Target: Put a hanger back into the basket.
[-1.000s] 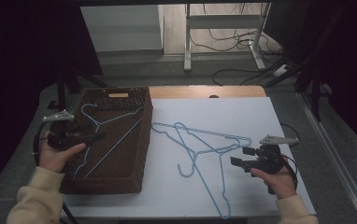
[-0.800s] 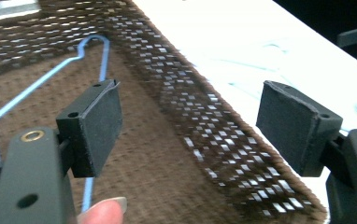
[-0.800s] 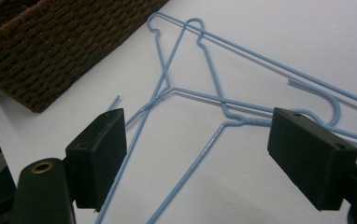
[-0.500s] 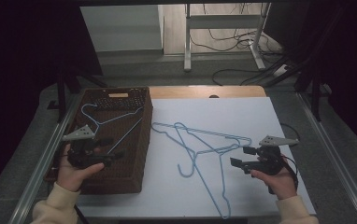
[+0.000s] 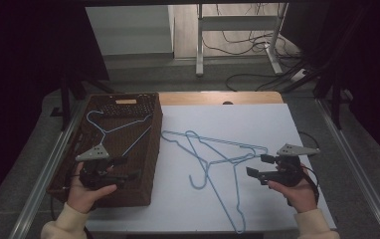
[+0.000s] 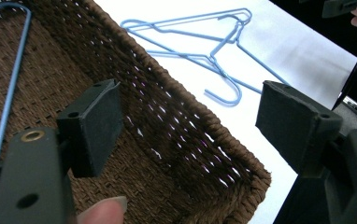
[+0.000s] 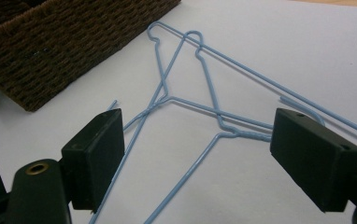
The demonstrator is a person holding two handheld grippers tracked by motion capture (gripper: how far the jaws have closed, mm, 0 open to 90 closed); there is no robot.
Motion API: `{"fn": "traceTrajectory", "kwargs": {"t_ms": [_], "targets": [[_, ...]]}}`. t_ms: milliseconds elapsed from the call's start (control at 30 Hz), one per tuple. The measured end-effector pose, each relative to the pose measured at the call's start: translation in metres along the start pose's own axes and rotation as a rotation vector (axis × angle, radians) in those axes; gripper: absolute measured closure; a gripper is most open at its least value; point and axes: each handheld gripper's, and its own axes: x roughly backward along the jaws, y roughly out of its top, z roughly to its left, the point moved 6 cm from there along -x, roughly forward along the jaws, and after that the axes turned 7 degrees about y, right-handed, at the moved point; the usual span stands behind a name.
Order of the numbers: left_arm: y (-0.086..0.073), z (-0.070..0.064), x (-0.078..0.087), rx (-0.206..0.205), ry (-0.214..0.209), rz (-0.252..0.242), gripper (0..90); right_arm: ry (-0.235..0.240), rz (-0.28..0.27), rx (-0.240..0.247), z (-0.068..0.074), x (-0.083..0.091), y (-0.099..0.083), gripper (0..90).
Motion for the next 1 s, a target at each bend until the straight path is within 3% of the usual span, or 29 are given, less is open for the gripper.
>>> {"fn": "traceTrajectory", "kwargs": {"t_ms": [400, 1000], "targets": [[0.002, -0.002, 0.001, -0.004, 0.007, -0.012, 22.4, -0.018, 0.011, 0.022, 0.005, 0.000, 0.003, 18.2], [0.002, -0.011, -0.005, -0.041, -0.002, 0.003, 22.7, -0.071, 0.104, 0.038, 0.015, -0.013, -0.004, 22.4]]}}
